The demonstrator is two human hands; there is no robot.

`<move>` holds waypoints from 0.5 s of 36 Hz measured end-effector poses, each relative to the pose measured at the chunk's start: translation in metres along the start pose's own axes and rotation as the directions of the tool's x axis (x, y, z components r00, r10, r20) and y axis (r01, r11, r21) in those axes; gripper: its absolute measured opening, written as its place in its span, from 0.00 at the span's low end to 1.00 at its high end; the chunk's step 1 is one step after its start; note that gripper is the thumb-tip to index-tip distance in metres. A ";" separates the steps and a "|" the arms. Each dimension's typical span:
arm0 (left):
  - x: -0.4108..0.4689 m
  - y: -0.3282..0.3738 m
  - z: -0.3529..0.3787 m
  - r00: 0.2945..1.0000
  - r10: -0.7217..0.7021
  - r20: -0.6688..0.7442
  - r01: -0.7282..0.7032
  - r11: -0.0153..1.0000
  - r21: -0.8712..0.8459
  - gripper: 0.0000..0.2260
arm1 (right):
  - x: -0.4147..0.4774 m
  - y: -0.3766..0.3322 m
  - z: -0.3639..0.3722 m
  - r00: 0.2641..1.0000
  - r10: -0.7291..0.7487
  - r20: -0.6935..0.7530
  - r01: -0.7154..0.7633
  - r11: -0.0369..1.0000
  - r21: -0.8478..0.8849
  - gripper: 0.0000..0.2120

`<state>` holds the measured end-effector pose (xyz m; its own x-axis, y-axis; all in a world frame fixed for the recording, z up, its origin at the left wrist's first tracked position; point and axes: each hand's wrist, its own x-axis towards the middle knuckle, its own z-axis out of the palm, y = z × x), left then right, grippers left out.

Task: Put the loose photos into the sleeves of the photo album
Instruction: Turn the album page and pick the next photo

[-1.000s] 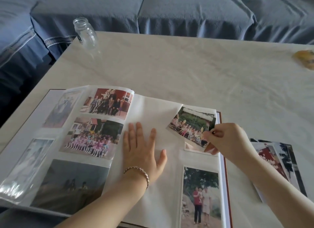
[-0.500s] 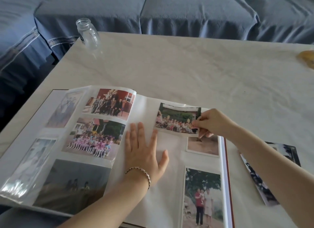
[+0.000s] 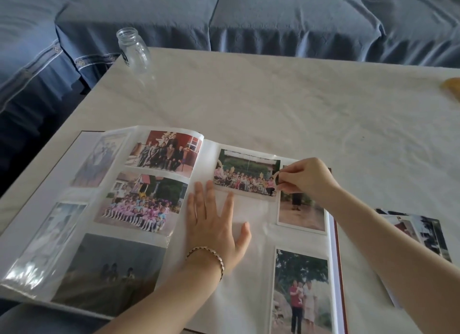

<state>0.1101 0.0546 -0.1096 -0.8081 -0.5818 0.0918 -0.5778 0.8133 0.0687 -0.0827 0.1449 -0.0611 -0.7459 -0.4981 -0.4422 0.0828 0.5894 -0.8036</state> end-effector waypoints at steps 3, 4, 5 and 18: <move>0.000 0.000 0.000 1.000 -0.002 0.008 0.002 1.000 0.002 0.29 | 0.001 -0.007 0.011 1.000 -0.020 0.022 0.021 0.998 -0.062 0.05; 0.000 0.000 -0.001 1.000 -0.002 0.013 0.002 1.000 0.004 0.29 | 0.001 -0.010 0.015 0.999 -0.027 0.028 0.029 0.996 -0.080 0.06; 0.001 0.000 -0.002 1.000 0.000 0.016 0.000 1.000 0.005 0.29 | 0.001 -0.014 0.018 0.999 -0.023 0.038 0.026 0.997 -0.076 0.08; 0.001 0.001 -0.004 0.998 -0.006 0.069 0.006 1.000 0.000 0.29 | -0.011 -0.014 0.034 0.992 -0.043 -0.119 0.044 0.999 0.002 0.10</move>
<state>0.1095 0.0550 -0.1052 -0.8107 -0.5851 0.0222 -0.5826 0.8098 0.0692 -0.0534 0.1203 -0.0586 -0.8224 -0.4436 -0.3562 0.0512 0.5658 -0.8229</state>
